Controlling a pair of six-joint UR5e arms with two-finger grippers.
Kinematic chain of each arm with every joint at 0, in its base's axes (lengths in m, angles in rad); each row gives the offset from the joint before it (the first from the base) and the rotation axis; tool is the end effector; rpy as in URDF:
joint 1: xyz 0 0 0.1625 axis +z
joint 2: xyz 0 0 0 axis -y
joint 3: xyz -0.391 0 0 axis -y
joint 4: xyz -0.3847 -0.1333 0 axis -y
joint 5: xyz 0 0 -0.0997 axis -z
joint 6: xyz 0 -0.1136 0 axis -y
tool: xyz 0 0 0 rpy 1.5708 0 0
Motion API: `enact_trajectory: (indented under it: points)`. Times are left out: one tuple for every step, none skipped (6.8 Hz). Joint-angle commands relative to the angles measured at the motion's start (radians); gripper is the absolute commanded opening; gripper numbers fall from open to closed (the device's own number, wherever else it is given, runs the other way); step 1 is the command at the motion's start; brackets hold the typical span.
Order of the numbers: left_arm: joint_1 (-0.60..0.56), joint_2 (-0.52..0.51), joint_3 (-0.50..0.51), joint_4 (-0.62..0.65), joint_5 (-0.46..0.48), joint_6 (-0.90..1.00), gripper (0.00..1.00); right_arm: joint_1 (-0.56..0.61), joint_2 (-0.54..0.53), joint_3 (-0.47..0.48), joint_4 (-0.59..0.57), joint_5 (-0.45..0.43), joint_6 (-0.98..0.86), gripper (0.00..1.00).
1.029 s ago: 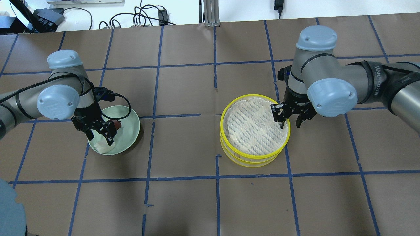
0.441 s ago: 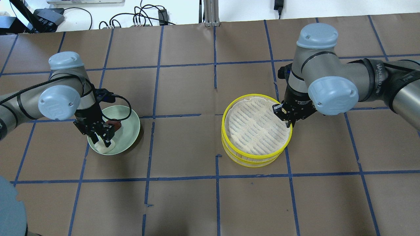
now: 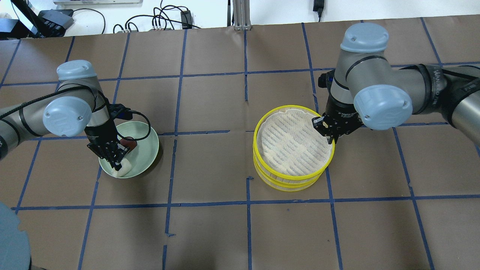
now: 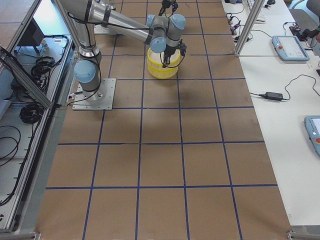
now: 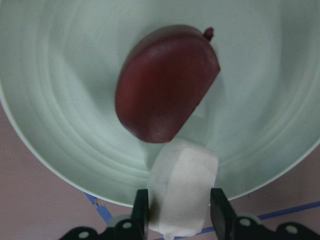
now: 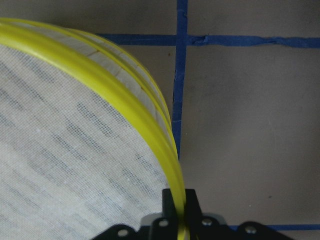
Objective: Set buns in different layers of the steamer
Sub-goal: 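Grasp the white bun with left gripper while right gripper grips the top tier, then lift the top steamer tier with right gripper while left gripper raises the bun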
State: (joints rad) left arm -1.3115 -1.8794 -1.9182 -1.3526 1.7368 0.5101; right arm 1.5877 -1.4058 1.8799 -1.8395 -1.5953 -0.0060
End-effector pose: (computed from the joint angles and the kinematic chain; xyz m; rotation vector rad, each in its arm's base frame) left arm 0.0089 -0.4802 0.1566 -0.4366 -3.0131 -0.7227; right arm 0.1386 -0.4787 0.2410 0.0394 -3.0995 -0.3192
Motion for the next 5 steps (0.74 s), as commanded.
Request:
enact_trajectory:
  points:
    - [0.0,0.008,0.011,-0.01,0.0,0.001,0.01,0.0,-0.004,-0.008,0.003,0.0,0.0,0.0]
    - [0.0,0.019,0.016,-0.017,0.001,0.001,0.01,-0.002,-0.005,-0.036,0.04,0.0,-0.002,0.0]
    - [-0.012,0.04,0.04,-0.045,-0.002,-0.011,0.01,-0.005,-0.019,-0.095,0.101,0.002,-0.003,0.0]
    - [-0.044,0.071,0.062,-0.049,-0.02,-0.119,0.01,-0.009,-0.024,-0.143,0.133,0.002,-0.003,0.0]
    - [-0.104,0.098,0.089,-0.051,-0.064,-0.195,0.01,-0.037,-0.028,-0.154,0.156,-0.002,-0.023,0.01]
